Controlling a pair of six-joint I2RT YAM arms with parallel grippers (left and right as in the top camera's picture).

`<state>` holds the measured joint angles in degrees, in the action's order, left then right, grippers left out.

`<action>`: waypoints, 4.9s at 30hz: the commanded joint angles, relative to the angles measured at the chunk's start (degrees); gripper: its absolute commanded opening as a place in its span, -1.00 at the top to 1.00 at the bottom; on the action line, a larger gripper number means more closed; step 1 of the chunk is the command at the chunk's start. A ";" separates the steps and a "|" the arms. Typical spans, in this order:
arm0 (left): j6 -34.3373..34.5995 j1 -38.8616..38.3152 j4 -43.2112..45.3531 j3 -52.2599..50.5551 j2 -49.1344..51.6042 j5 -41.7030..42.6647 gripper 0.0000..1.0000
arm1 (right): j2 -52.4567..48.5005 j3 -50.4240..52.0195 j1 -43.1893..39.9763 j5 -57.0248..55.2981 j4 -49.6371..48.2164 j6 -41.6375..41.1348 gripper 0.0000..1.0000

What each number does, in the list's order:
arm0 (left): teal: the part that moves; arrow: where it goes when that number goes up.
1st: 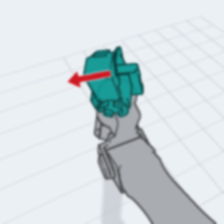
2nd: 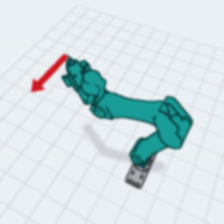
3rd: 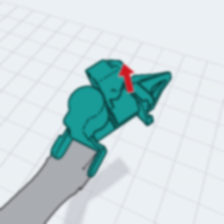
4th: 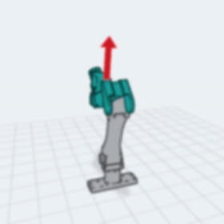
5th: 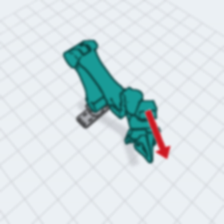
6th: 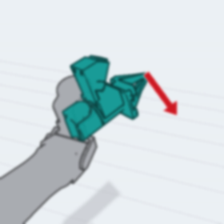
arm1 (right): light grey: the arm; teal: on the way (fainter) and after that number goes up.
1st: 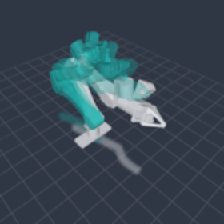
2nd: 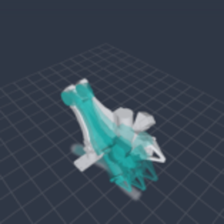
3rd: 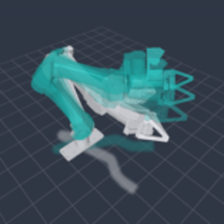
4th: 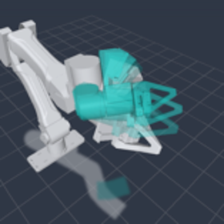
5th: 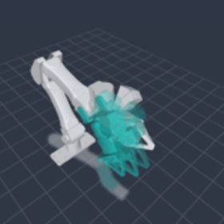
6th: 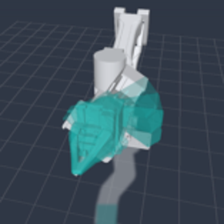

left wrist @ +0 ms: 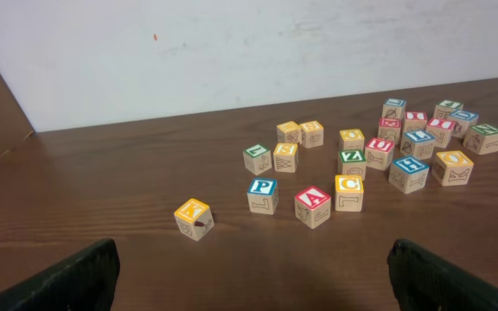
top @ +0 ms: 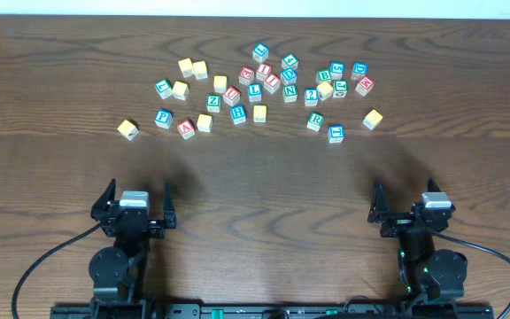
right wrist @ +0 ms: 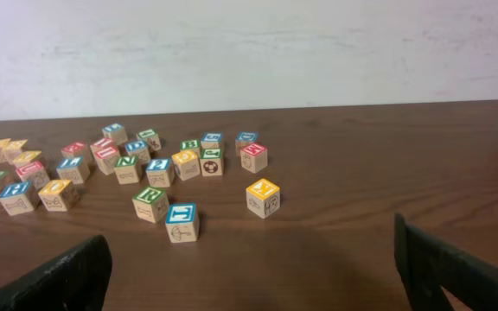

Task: Spell out CORL

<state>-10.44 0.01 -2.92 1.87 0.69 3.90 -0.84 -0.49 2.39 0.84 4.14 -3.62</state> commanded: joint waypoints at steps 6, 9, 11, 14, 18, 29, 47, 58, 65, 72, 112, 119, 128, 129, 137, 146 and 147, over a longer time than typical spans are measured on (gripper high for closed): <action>-0.44 0.31 -0.83 -1.64 -0.09 -0.48 -0.96 | -0.02 0.17 0.70 0.17 0.15 0.48 -0.99; -0.44 0.31 -0.83 -1.64 -0.09 -0.48 -0.95 | -0.02 0.17 0.70 0.17 0.15 0.48 -0.99; -0.44 0.31 -0.83 -1.64 -0.09 -0.48 -0.95 | -0.02 0.17 0.70 0.17 0.15 0.48 -0.99; -0.44 0.31 -0.83 -1.64 -0.09 -0.48 -0.95 | -0.02 0.17 0.70 0.17 0.15 0.48 -0.99; -0.44 0.31 -0.83 -1.64 -0.09 -0.48 -0.95 | -0.02 0.17 0.70 0.17 0.15 0.48 -0.99; -0.44 0.31 -0.83 -1.64 -0.09 -0.48 -0.95 | -0.02 0.17 0.70 0.17 0.15 0.48 -0.99; -0.44 0.31 -0.83 -1.64 -0.09 -0.48 -0.96 | -0.02 0.17 0.70 0.17 0.15 0.48 -0.98; 0.42 0.31 0.85 -1.42 -0.09 -0.44 -0.95 | -0.02 0.17 0.68 -0.28 -3.52 0.50 -0.98; 0.42 0.31 0.46 5.75 5.27 -0.46 -0.95 | -0.68 -1.81 0.59 -0.26 -6.51 0.48 -0.99; 0.42 0.31 -0.55 19.91 22.10 0.26 -0.95 | -9.97 -11.96 0.59 -0.24 -5.35 0.52 -0.98; 8.20 -2.64 -54.45 96.50 107.69 15.98 -0.93 | -78.47 -76.32 0.70 7.72 37.73 0.46 -0.98; 11.87 -6.86 -52.28 96.50 114.22 5.31 -0.69 | -78.47 -76.30 0.70 7.72 39.54 0.48 -0.91; 11.93 -11.63 -49.24 96.50 118.92 4.52 -0.69 | -78.47 -76.28 0.70 7.74 39.58 0.46 -0.99; 12.09 -11.74 -48.87 96.50 118.90 3.87 -0.69 | -78.47 -76.28 0.70 7.72 39.60 0.46 -0.98; 12.28 -11.72 -45.86 96.50 118.99 1.03 -0.69 | -78.47 -76.28 0.72 11.37 39.63 0.48 -0.98; 12.33 -11.72 -45.18 96.48 119.27 0.94 -0.67 | -78.47 -76.28 0.70 11.34 39.89 0.50 -0.99; 12.33 -11.72 -45.07 96.48 119.27 0.94 -0.63 | -78.47 -76.28 0.70 11.34 39.89 0.50 -0.99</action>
<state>1.52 -11.84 -48.12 97.89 119.90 5.63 -79.35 -75.33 2.39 11.25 43.90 -3.57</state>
